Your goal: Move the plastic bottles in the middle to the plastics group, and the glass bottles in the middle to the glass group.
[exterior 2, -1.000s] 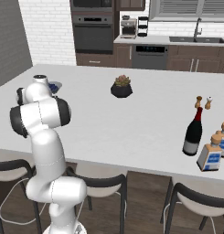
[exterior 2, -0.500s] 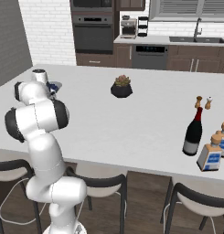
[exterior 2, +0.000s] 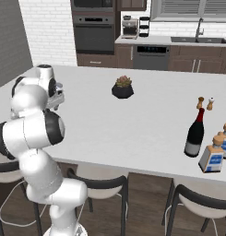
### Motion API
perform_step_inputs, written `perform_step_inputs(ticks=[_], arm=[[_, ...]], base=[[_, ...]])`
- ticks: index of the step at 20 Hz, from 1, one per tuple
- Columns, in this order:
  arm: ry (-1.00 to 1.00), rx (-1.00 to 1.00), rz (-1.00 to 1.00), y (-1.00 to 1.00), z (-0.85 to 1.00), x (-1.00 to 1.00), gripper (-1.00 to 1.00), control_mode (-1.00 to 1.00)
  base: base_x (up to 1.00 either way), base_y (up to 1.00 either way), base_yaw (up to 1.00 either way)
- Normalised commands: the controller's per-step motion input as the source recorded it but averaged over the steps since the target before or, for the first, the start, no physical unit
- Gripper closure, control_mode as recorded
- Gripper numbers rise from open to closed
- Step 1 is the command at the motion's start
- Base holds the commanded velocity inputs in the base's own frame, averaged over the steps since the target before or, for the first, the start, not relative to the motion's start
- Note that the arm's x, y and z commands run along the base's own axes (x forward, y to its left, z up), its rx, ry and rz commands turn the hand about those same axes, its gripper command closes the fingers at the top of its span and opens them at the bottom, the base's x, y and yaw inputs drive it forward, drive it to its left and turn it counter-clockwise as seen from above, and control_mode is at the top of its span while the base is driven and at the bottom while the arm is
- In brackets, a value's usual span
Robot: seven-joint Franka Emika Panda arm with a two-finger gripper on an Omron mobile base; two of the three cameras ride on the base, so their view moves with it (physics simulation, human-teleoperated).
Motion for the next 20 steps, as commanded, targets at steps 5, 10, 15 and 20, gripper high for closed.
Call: perform_step_inputs(ticks=[5, 10, 15, 20], arm=[[0.00, 0.07, -0.17, -1.00, 0.09, -0.70, -1.00, -1.00], [0.00, 0.06, -0.20, -1.00, 0.12, -0.70, -1.00, -1.00], [0.00, 0.04, -0.23, -0.99, 0.34, -0.70, -1.00, -1.00], [0.00, 0.00, -0.23, -0.57, 0.78, -0.66, -1.00, -1.00]], base=[[0.00, 0.00, 0.00], [0.00, 0.00, 0.00], [0.00, 0.00, 0.00], [0.00, 0.00, 0.00]])
